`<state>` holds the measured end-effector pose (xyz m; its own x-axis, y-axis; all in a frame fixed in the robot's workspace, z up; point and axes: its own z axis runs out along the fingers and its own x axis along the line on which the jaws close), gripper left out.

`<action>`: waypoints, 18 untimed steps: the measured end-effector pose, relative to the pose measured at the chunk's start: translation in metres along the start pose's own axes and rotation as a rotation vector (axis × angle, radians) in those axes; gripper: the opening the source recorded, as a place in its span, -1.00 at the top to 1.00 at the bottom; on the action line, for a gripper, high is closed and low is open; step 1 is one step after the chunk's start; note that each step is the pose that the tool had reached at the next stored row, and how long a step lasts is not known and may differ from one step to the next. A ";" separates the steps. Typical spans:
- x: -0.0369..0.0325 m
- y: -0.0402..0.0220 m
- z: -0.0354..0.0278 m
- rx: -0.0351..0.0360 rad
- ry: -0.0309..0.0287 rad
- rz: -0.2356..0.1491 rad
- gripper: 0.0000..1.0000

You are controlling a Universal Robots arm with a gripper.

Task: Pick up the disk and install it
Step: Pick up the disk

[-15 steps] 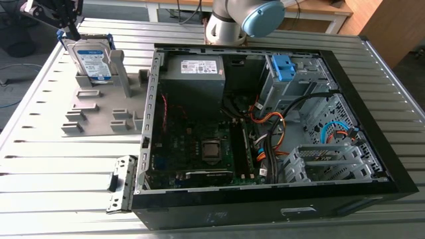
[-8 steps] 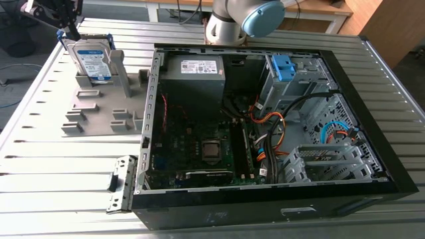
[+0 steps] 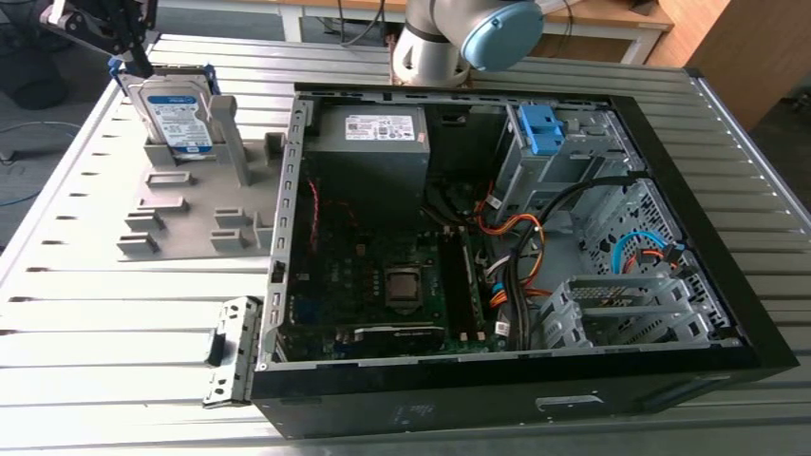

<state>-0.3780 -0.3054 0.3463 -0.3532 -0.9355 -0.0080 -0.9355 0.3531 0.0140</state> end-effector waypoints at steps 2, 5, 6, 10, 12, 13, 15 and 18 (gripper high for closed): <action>0.0000 0.0000 0.0000 0.0001 0.0007 -0.006 0.79; 0.0000 0.0000 0.0000 0.0004 0.0017 -0.014 0.79; 0.0000 0.0000 0.0000 0.0004 0.0020 -0.017 0.79; 0.0000 0.0000 0.0000 0.0007 0.0031 -0.029 0.79; 0.0000 0.0000 0.0000 0.0009 0.0036 -0.035 0.79; 0.0000 0.0000 0.0000 0.0009 0.0039 -0.038 0.79; 0.0000 0.0000 0.0000 0.0009 0.0044 -0.044 0.79; 0.0000 0.0000 0.0000 0.0011 0.0050 -0.054 0.79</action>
<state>-0.3780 -0.3054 0.3463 -0.3026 -0.9531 -0.0037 -0.9531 0.3025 0.0126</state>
